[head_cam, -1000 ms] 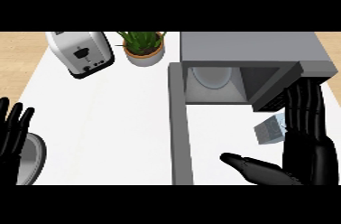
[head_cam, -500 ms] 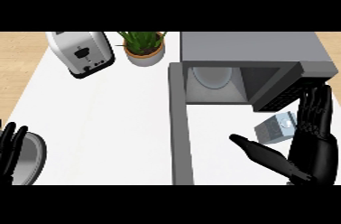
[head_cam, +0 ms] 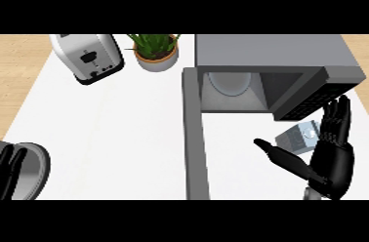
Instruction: Pick up the milk, place it into the microwave and close the microwave
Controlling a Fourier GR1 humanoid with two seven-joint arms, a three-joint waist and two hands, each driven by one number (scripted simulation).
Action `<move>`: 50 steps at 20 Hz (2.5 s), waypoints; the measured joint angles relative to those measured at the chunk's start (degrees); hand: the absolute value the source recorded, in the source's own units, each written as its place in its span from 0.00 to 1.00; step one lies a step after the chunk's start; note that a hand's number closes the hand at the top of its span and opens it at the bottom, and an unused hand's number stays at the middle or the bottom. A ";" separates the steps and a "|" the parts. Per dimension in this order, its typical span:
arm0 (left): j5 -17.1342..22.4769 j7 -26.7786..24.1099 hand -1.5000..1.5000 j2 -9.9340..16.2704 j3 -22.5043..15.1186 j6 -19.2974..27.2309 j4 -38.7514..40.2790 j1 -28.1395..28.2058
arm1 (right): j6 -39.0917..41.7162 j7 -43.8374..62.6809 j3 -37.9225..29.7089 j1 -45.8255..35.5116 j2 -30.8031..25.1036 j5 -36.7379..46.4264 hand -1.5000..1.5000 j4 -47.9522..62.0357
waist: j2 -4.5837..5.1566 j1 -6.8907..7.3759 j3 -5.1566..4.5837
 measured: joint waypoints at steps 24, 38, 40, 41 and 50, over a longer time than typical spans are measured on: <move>-0.27 -1.87 0.00 -1.10 -0.41 -1.73 -2.22 4.67 | 10.74 -16.52 -14.28 -0.16 -6.84 -9.66 0.00 24.40 | 0.00 0.01 0.00; -0.70 -4.95 0.00 -0.80 -1.43 -1.61 -0.67 6.64 | 14.68 -28.36 -18.98 -9.10 -9.36 -11.42 0.00 49.24 | 0.05 0.20 0.03; -0.72 -5.05 0.00 -0.95 -0.92 -2.11 0.07 6.34 | 16.07 -30.07 -19.58 -10.45 -10.03 -11.94 0.00 53.03 | 0.06 0.21 0.02; -0.88 -4.72 0.00 -1.08 -0.98 -1.91 -0.67 6.53 | 17.27 -30.74 -19.72 -10.39 -10.53 -12.24 0.00 54.11 | 0.06 0.19 0.03; 0.65 -3.86 0.00 -0.99 1.66 -3.45 -0.03 5.04 | 21.93 -37.07 -21.49 -15.87 -12.09 -14.48 0.00 66.10 | 0.09 0.25 0.02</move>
